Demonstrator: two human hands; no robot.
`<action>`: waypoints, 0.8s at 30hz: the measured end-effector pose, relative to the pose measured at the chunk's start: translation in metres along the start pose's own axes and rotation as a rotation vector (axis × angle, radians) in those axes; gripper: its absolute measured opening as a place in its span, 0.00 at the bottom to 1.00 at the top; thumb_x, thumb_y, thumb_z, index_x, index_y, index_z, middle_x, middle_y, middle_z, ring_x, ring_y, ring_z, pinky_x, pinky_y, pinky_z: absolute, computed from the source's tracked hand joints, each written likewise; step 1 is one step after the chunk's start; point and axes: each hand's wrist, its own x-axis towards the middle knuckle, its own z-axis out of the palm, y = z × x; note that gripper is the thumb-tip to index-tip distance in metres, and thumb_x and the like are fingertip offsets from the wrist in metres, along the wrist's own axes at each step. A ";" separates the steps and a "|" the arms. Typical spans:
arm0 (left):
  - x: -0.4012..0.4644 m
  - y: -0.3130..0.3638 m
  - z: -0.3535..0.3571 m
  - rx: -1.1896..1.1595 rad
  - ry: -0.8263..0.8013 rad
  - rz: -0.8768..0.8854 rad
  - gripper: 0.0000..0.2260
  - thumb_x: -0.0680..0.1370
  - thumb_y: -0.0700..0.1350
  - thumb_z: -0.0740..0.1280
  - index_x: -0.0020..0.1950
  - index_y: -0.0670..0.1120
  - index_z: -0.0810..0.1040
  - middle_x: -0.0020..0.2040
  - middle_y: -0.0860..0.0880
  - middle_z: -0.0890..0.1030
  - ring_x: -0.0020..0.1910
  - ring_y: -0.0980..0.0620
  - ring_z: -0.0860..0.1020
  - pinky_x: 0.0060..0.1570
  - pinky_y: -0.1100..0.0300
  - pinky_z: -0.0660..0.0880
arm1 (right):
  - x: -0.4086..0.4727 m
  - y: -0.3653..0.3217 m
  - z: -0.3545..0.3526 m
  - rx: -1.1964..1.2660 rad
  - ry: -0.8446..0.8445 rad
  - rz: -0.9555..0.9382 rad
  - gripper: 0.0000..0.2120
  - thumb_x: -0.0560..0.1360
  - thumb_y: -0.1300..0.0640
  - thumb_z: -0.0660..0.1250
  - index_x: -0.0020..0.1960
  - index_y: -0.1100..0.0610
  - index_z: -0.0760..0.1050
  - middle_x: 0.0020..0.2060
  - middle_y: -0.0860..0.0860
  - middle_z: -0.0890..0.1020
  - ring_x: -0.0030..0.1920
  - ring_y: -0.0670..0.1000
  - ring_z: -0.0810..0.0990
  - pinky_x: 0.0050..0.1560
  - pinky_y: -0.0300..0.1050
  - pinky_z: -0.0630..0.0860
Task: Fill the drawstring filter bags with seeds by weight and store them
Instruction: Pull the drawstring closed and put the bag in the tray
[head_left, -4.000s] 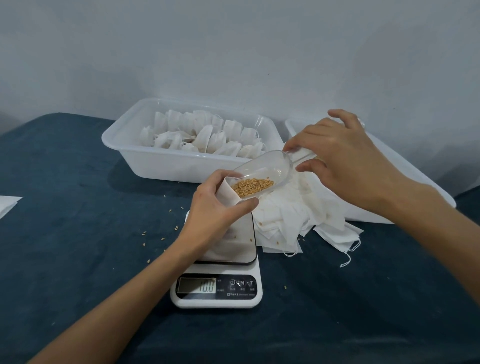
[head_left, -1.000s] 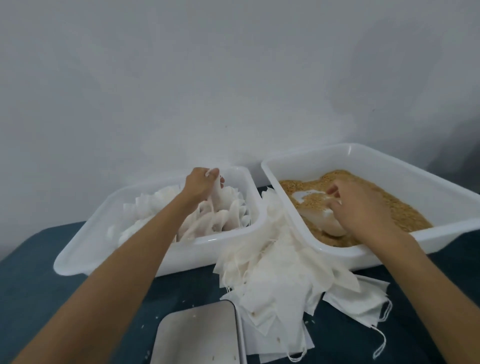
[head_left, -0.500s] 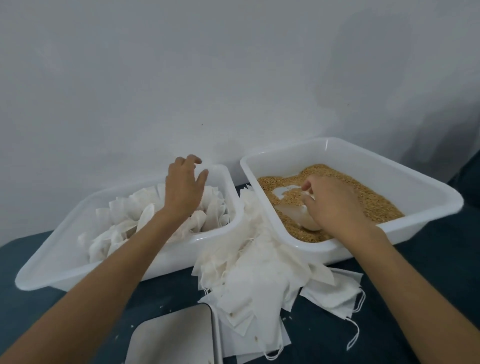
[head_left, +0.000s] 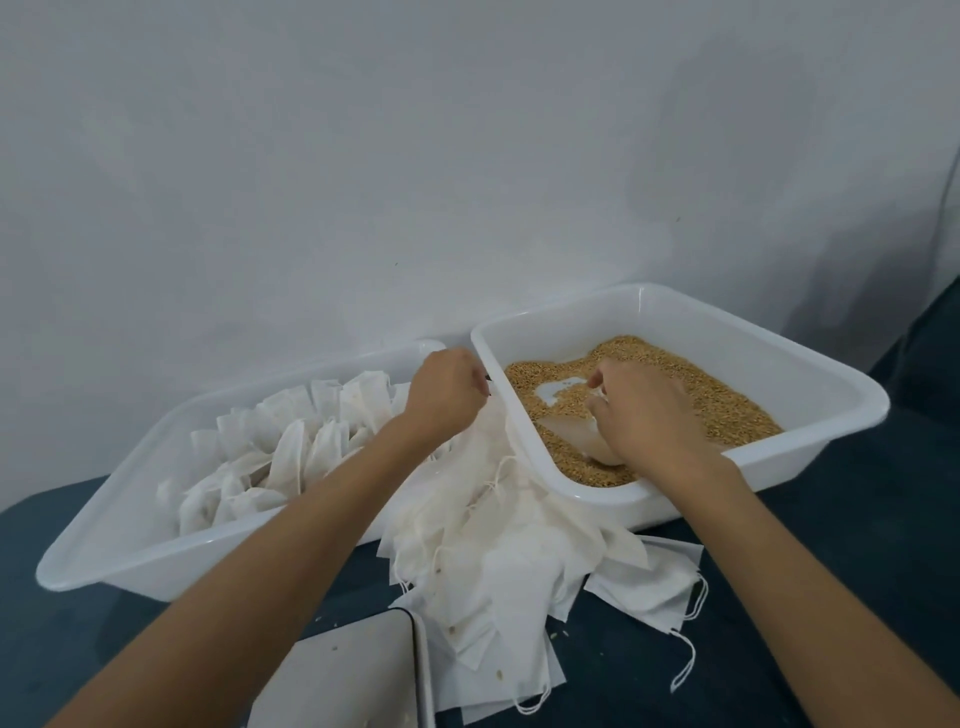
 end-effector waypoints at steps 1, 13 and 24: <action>0.000 -0.001 -0.001 -0.015 0.008 -0.008 0.05 0.79 0.35 0.70 0.49 0.40 0.86 0.54 0.45 0.84 0.57 0.46 0.80 0.49 0.58 0.73 | 0.000 0.000 0.001 -0.001 0.003 -0.002 0.10 0.82 0.53 0.64 0.61 0.53 0.76 0.52 0.48 0.82 0.54 0.53 0.80 0.55 0.52 0.72; 0.002 -0.002 -0.020 -0.046 -0.020 -0.033 0.14 0.79 0.44 0.74 0.63 0.42 0.81 0.60 0.46 0.83 0.53 0.47 0.81 0.57 0.53 0.76 | 0.000 0.001 0.003 0.017 0.029 -0.013 0.09 0.81 0.52 0.65 0.60 0.54 0.76 0.51 0.49 0.82 0.53 0.53 0.80 0.55 0.54 0.72; -0.019 -0.016 -0.044 -0.240 0.346 -0.050 0.05 0.83 0.37 0.67 0.48 0.42 0.80 0.45 0.47 0.84 0.39 0.49 0.79 0.44 0.57 0.72 | -0.001 0.000 0.000 0.005 0.039 -0.020 0.10 0.82 0.53 0.64 0.61 0.54 0.76 0.51 0.49 0.82 0.52 0.52 0.80 0.56 0.53 0.74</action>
